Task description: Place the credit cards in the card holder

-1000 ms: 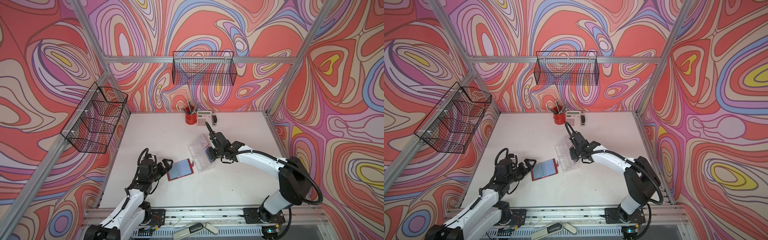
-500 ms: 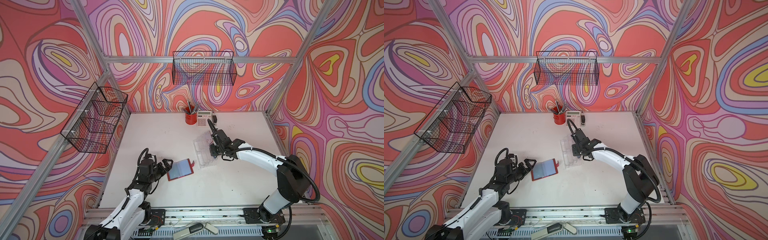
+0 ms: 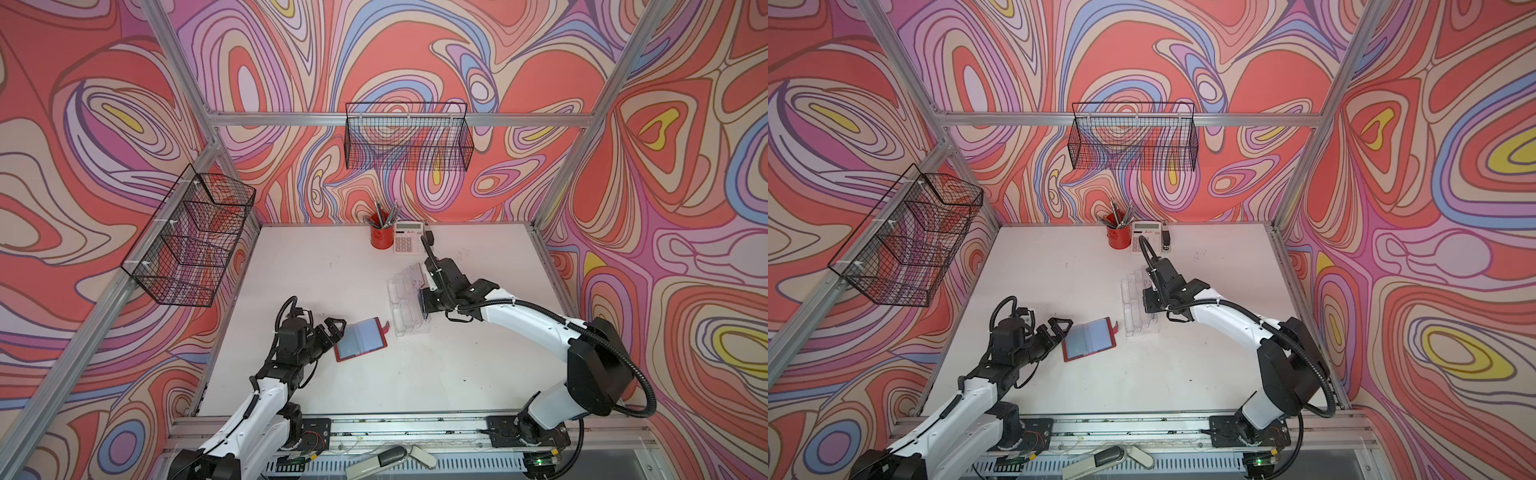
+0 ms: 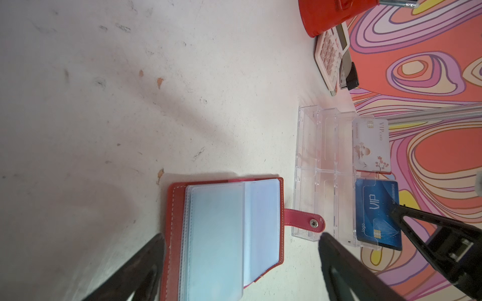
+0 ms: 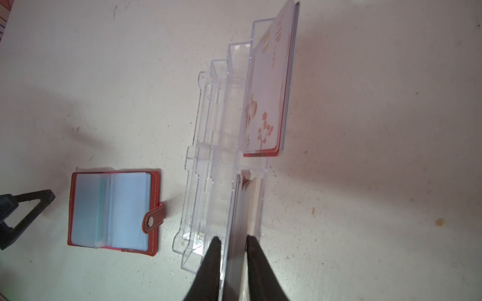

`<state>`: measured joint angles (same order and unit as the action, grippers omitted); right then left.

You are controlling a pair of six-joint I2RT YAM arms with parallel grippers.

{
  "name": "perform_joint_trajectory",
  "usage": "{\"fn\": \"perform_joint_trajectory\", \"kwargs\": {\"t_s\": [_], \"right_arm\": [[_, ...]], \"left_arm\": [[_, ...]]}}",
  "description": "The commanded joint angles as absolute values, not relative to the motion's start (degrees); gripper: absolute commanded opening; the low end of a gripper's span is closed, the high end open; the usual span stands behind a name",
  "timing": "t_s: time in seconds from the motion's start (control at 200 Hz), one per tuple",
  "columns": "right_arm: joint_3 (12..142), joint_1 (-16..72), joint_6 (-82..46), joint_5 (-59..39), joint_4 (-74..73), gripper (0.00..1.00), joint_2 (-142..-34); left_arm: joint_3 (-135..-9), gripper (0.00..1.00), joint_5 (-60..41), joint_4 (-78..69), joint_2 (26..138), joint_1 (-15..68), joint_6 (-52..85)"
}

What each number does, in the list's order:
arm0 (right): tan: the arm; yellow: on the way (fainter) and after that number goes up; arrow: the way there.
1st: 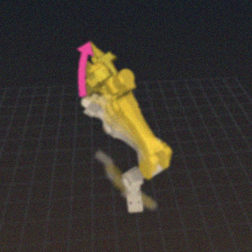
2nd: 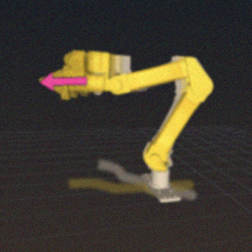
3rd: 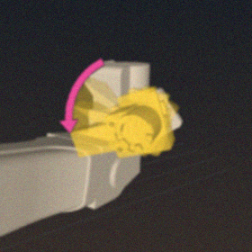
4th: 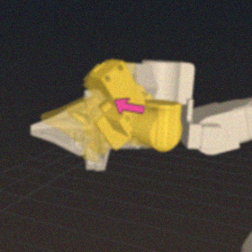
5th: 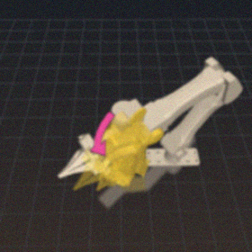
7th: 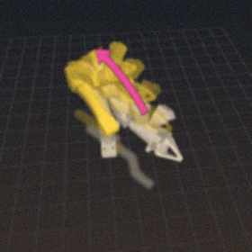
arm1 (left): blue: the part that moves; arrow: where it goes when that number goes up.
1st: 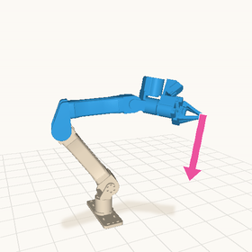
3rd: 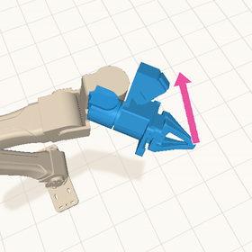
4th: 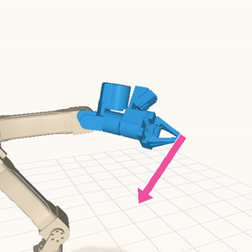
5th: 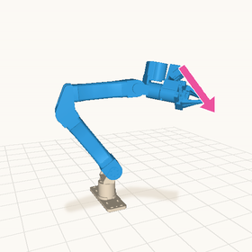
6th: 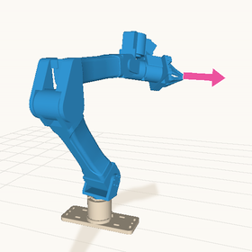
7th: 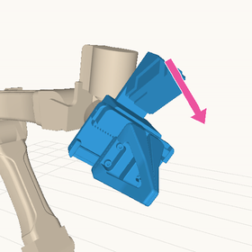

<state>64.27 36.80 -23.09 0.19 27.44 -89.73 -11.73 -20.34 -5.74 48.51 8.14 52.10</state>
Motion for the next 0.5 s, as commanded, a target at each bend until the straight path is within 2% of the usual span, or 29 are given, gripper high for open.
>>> {"fn": "perform_joint_trajectory", "kwargs": {"t_s": [0.0,0.215,0.496], "right_arm": [[64.16,36.77,-23.63,-0.51,27.29,0.19,-89.81],[65.26,36.79,-24.61,0.04,28.29,0.16,-92.92],[66.92,36.77,-25.32,-0.99,28.02,0.19,-95.3]], "left_arm": [[-12.74,0.93,-20.04,-4.97,48.83,7.73,51.34],[-12.83,0.93,-20.1,-4.94,48.95,7.73,51.42],[-12.82,0.93,-20.21,-4.91,48.86,7.73,51.42]]}}
